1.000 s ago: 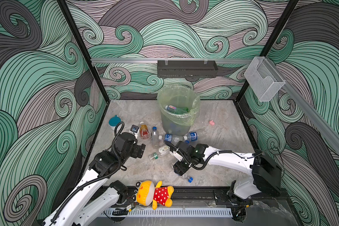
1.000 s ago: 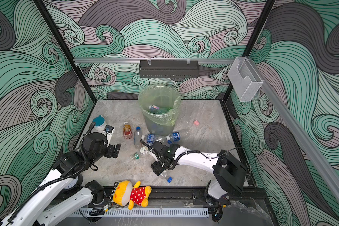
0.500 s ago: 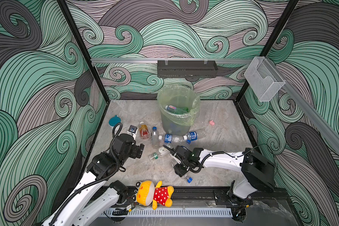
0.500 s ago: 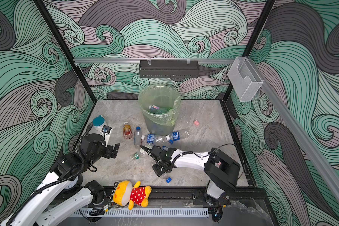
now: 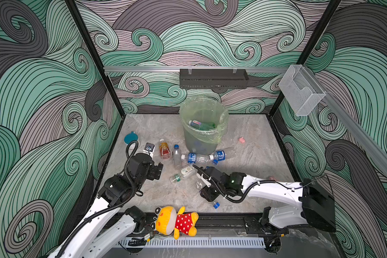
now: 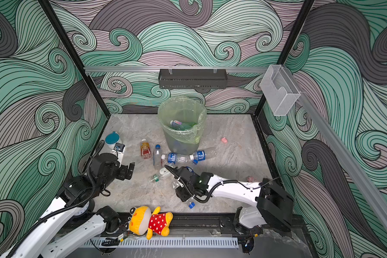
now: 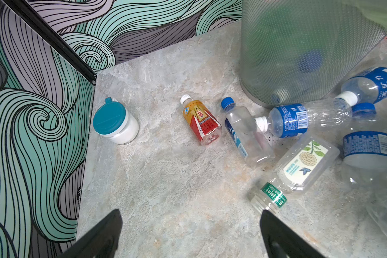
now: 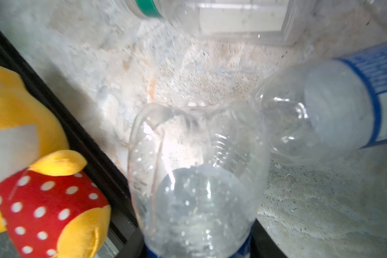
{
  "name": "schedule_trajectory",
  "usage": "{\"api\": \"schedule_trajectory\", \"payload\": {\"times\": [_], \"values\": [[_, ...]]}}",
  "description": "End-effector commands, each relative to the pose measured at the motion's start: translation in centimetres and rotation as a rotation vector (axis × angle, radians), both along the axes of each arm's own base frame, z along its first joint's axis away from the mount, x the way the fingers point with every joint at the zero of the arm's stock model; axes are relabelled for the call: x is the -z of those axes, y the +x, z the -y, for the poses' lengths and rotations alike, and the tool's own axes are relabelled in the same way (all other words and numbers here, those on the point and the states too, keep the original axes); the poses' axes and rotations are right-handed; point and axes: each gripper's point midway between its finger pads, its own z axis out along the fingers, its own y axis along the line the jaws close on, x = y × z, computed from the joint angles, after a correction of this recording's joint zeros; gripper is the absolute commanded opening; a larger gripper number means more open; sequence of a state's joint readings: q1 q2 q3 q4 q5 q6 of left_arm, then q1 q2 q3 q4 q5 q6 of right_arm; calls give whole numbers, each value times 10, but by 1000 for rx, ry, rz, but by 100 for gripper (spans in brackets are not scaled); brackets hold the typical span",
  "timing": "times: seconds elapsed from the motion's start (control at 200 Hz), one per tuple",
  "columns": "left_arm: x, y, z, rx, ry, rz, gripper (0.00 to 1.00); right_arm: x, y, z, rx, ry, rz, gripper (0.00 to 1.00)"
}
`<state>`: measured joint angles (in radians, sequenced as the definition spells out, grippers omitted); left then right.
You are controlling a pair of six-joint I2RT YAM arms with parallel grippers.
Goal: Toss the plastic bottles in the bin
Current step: 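Close the right gripper on the Pepsi bottle, then lift the Pepsi bottle with the right gripper over the bin, then open the right gripper to drop the Pepsi bottle into the bin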
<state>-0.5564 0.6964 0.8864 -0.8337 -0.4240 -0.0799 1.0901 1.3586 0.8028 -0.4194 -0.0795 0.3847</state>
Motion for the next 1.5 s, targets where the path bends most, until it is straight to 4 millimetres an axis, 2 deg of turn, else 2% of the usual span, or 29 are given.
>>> {"api": "schedule_trajectory", "payload": {"times": [0.0, 0.145, 0.32, 0.455, 0.596, 0.701, 0.786, 0.851, 0.911, 0.931, 0.951, 0.986, 1.006, 1.036, 1.086, 1.166, 1.241, 1.371, 1.497], "values": [[-7, 4, -6, -41, -5, 35, 99, -14, 8, 7, 55, 52, 10, 47], [-7, 6, -5, -37, -1, 37, 99, -42, 25, 28, 138, 115, 53, 45], [-4, 11, 3, -8, -6, 30, 99, -99, 43, 58, 237, 218, 206, 42], [-2, 16, 7, -7, -14, 18, 99, -133, 49, 79, 290, 279, 306, 40], [0, 19, 13, 13, -19, 7, 99, -164, 52, 91, 316, 328, 386, 39], [-2, 20, 17, 27, -26, 2, 99, -193, 67, 91, 324, 330, 461, 39], [-2, 19, 22, 50, -35, -12, 99, -231, 89, 77, 288, 336, 531, 39], [0, 17, 25, 71, -39, -28, 99, -266, 118, 60, 260, 365, 579, 36], [8, 15, 30, 107, -36, -59, 99, -304, 156, 42, 257, 415, 596, 33], [10, 14, 31, 108, -35, -69, 99, -313, 171, 36, 257, 424, 593, 36], [12, 14, 31, 106, -33, -79, 99, -316, 186, 31, 262, 419, 579, 45], [15, 14, 31, 101, -35, -90, 99, -329, 212, 25, 289, 404, 572, 71], [16, 14, 31, 97, -38, -96, 99, -332, 224, 21, 298, 388, 565, 81], [17, 13, 31, 98, -43, -103, 99, -337, 239, 15, 298, 369, 559, 89], [18, 11, 33, 107, -54, -111, 99, -342, 252, 8, 297, 348, 551, 93], [21, 3, 39, 153, -79, -133, 99, -349, 252, 1, 265, 363, 547, 95], [24, -4, 48, 215, -99, -153, 99, -351, 247, 5, 261, 374, 577, 95], [24, -7, 59, 299, -103, -160, 99, -356, 224, 21, 257, 415, 629, 97], [31, -3, 67, 333, -87, -192, 99, -348, 198, 35, 259, 470, 635, 99]]}}
